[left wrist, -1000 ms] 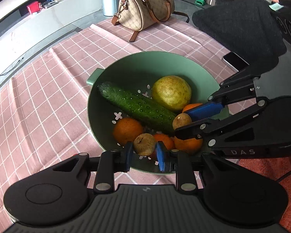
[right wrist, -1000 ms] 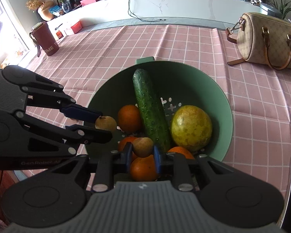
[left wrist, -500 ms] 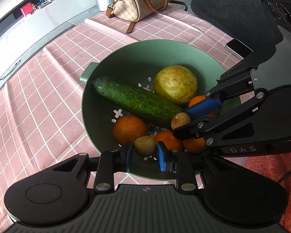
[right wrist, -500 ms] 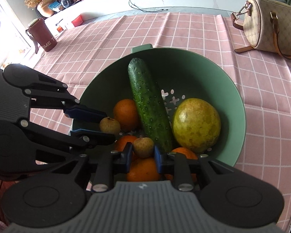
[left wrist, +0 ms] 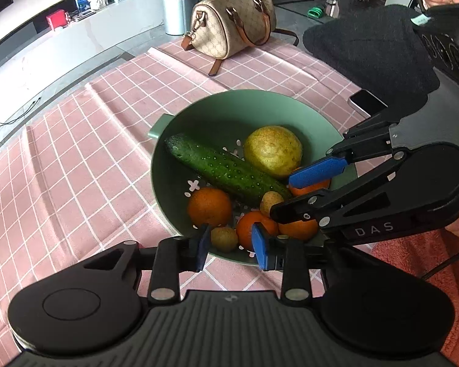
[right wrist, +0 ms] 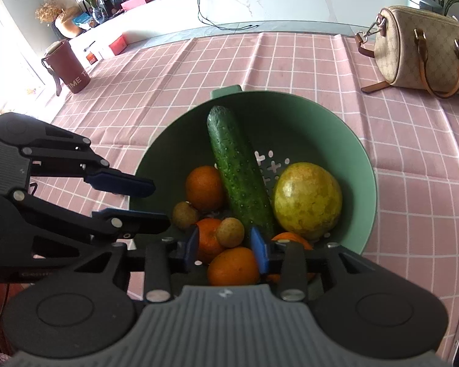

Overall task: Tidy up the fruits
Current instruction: 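Carry both brown fruits into the colander and open both tools, then return both tools to the cloth toward the tomato and last brown fruit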

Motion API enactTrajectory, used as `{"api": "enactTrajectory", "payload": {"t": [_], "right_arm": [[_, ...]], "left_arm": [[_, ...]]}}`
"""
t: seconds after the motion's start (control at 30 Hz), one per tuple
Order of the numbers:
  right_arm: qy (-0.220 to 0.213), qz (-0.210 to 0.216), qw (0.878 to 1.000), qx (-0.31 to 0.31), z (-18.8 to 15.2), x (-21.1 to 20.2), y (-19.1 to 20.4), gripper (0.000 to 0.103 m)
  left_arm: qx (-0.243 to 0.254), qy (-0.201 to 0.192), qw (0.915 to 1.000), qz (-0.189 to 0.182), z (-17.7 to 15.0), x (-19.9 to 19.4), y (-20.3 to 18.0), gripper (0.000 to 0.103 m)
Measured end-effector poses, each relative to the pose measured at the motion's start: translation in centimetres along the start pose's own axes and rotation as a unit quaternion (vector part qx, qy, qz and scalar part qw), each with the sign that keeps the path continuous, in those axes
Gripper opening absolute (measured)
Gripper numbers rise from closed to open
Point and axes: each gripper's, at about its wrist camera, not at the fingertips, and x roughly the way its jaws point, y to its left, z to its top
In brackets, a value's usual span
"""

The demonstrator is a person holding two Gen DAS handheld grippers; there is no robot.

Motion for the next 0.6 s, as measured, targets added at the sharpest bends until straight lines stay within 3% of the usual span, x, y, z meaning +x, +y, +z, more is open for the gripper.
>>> {"api": "enactTrajectory", "payload": {"t": [0.2,0.6], "right_arm": [[-0.043,-0.002,0.999,0.021,-0.1,-2.1,2.2,0.035],[-0.125,-0.004,0.991,0.054,-2.7,-2.6,8.8,0.035]], "left_arm": [[-0.060,-0.033,0.9973,0.027,-1.5,-3.6,1.9,0.038],[-0.167,-0.083,0.9799,0.069,-7.8,-7.1,6.0,0.038]]}}
